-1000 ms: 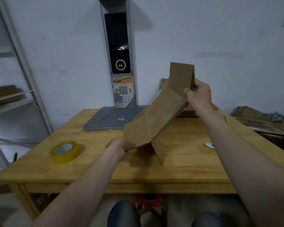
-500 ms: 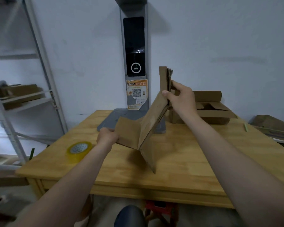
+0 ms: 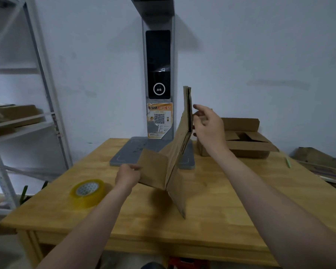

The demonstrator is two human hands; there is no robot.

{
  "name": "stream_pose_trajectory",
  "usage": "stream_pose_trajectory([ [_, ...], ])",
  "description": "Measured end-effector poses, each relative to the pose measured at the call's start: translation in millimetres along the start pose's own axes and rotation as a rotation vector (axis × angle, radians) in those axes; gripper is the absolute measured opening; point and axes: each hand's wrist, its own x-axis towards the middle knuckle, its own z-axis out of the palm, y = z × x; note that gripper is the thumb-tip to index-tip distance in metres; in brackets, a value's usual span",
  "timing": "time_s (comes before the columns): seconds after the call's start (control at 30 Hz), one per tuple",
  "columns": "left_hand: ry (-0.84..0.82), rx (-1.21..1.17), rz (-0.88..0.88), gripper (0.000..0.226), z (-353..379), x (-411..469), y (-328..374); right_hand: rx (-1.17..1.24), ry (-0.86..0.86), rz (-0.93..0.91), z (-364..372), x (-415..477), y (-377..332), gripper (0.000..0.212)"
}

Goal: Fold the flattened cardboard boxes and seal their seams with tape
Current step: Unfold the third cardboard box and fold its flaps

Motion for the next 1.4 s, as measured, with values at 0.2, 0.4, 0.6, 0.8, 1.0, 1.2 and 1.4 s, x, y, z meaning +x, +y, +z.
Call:
stream_pose_trajectory([
  [0.2, -0.105, 0.167, 0.029, 0.03, 5, 4, 2, -0.07, -0.113, 0.108, 2, 1, 6, 0.058],
  [0.4, -0.174, 0.227, 0.18, 0.009, -20, 3, 41, -0.329, -0.189, 0.015, 21, -1, 8, 0.034],
  [0.6, -0.457, -0.327, 0.307, 0.038, -42, -26, 114, -0.295, -0.257, -0.05, 51, -12, 7, 0.027],
  [0.8, -0.444, -0.448, 0.298, 0.058, -31, -30, 132, -0.011, -0.239, 0.039, 64, -18, 3, 0.044],
  [1.0, -0.225, -0.43, 0.445, 0.044, -25, -21, 132, 0.141, -0.187, 0.104, 68, -16, 12, 0.04],
  [1.2, -0.06, -0.225, 0.309, 0.041, -26, 0, 142, 0.065, -0.08, 0.186, 66, -9, 21, 0.076],
  [1.4, -0.218, -0.385, -0.013, 0.022, -36, 18, 139, 0.31, -0.038, 0.679, 43, 17, 19, 0.017],
])
